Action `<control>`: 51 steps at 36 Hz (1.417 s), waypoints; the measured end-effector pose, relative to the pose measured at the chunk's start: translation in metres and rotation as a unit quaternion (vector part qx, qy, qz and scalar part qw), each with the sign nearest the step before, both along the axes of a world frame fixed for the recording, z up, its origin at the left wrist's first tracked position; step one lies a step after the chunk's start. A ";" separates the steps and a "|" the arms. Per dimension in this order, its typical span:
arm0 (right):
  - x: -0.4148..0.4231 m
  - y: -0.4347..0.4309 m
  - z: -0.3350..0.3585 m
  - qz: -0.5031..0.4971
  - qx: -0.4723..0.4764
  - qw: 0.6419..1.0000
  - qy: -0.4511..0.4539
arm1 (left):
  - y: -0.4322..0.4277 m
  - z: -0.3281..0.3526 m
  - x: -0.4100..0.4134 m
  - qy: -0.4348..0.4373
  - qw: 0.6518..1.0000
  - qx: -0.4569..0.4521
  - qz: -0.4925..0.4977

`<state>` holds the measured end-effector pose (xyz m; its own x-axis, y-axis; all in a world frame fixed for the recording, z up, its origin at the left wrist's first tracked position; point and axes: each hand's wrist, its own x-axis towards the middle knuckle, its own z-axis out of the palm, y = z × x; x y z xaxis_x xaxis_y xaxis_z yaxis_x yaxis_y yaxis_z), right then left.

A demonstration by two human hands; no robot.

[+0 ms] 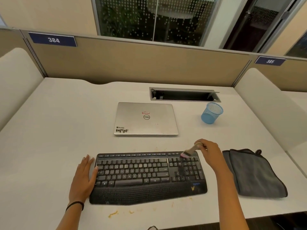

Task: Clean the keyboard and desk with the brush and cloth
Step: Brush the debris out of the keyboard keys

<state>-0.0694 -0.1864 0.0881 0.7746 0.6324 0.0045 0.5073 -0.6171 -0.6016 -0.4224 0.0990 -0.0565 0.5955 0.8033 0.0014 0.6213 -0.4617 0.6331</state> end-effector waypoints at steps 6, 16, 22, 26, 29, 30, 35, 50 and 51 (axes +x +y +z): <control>-0.005 0.000 0.002 -0.071 0.046 0.994 -0.073 | -0.001 0.002 0.000 -0.004 1.000 0.002 0.000; -0.011 0.000 -0.003 -0.121 0.060 0.989 -0.062 | -0.001 0.000 -0.001 -0.005 1.000 0.004 -0.003; -0.011 -0.004 -0.004 -0.132 0.071 0.988 -0.045 | 0.000 -0.001 -0.001 -0.004 1.000 0.002 -0.002; -0.013 0.003 -0.007 -0.091 0.054 0.994 0.001 | 0.000 -0.004 -0.002 0.000 1.000 0.003 -0.006; -0.013 0.003 -0.008 -0.121 0.055 0.990 -0.044 | 0.000 -0.004 -0.002 -0.003 1.000 0.004 -0.006; -0.013 0.002 -0.008 -0.131 0.054 0.988 -0.054 | 0.001 -0.003 -0.002 -0.003 1.000 0.004 -0.006; -0.010 0.001 -0.009 -0.110 0.019 0.993 -0.047 | -0.001 -0.001 -0.001 -0.002 1.000 0.004 -0.005; -0.016 0.007 -0.013 -0.139 0.049 0.988 -0.048 | 0.000 -0.002 -0.002 -0.002 1.000 0.006 -0.008; -0.016 0.007 -0.012 -0.148 0.049 0.986 -0.056 | 0.000 -0.001 -0.002 -0.003 1.000 0.005 -0.007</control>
